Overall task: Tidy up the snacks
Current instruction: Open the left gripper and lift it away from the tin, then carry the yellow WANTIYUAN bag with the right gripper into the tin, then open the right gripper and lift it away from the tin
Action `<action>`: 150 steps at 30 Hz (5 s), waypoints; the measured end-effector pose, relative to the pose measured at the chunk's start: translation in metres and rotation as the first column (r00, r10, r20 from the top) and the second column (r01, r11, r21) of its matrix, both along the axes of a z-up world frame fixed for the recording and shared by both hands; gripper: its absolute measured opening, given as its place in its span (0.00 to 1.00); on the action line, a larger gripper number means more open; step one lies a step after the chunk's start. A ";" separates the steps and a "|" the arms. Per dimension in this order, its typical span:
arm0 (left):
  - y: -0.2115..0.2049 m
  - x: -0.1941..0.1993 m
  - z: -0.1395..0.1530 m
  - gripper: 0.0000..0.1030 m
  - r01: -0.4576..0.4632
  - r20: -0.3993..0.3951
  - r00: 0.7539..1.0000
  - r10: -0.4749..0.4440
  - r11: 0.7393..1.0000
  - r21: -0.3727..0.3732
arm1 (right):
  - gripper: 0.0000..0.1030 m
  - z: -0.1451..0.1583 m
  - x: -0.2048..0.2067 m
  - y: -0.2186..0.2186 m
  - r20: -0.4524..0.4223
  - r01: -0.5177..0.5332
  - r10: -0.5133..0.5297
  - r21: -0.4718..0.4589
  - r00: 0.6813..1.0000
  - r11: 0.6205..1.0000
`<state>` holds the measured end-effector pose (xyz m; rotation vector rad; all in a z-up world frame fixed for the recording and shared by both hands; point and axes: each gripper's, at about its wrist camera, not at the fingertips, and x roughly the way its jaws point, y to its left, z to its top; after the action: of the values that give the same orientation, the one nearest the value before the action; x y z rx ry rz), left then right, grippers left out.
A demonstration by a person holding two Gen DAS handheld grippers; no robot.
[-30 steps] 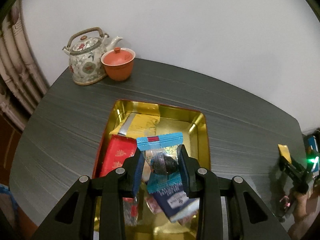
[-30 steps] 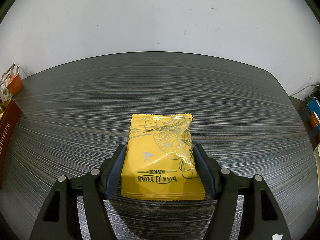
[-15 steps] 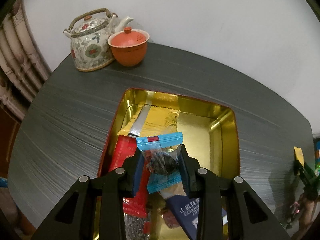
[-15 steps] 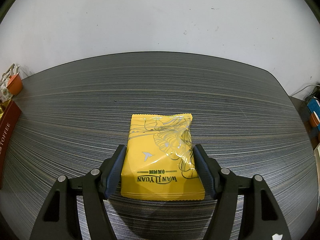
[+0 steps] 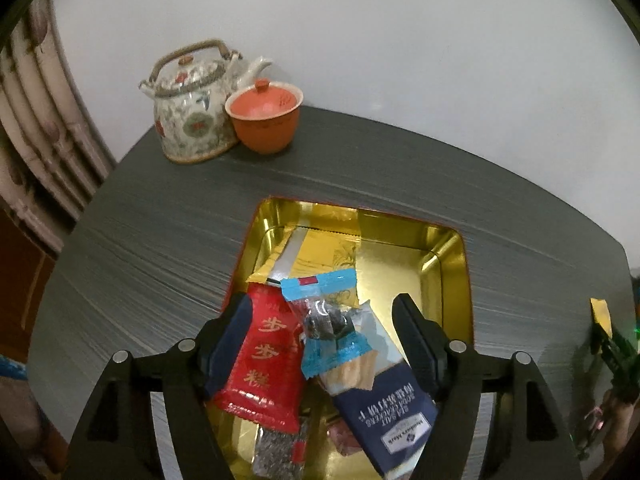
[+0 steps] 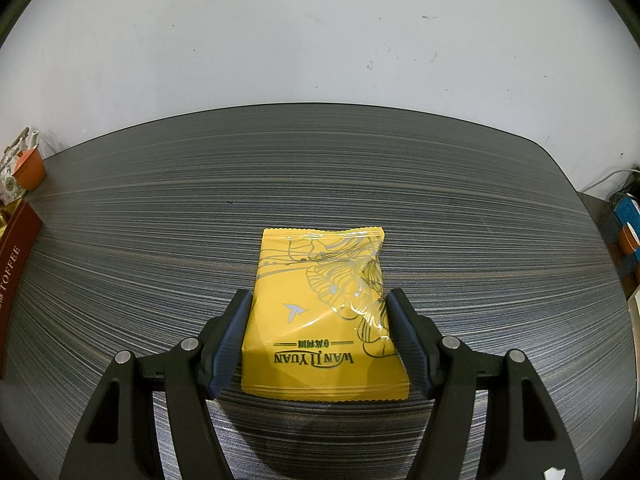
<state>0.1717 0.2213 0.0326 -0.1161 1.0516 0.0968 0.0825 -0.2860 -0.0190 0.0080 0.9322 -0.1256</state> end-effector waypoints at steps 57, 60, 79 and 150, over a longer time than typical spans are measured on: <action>0.047 -0.164 0.000 0.73 -0.049 0.081 0.996 0.033 0.979 0.198 | 0.54 0.040 -0.039 0.092 0.026 -0.105 0.106 -0.010 0.994 0.994; 0.047 -0.166 -0.001 0.74 -0.046 0.082 0.996 0.031 0.979 0.198 | 0.54 0.050 -0.041 0.126 0.038 -0.163 0.163 0.001 0.986 0.987; 0.060 -0.173 0.010 0.79 -0.078 0.108 0.992 0.058 0.980 0.185 | 0.54 0.093 -0.040 0.329 0.099 -0.484 0.478 0.053 0.873 0.873; 0.057 -0.174 0.005 0.79 -0.048 0.082 0.996 0.036 0.986 0.159 | 0.99 0.062 -0.109 0.376 0.015 -0.429 0.429 0.043 0.903 0.902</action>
<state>-0.0018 0.2779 0.0374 0.0041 0.9585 0.2131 -0.0264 0.0904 0.0426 -0.1556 0.9111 0.3061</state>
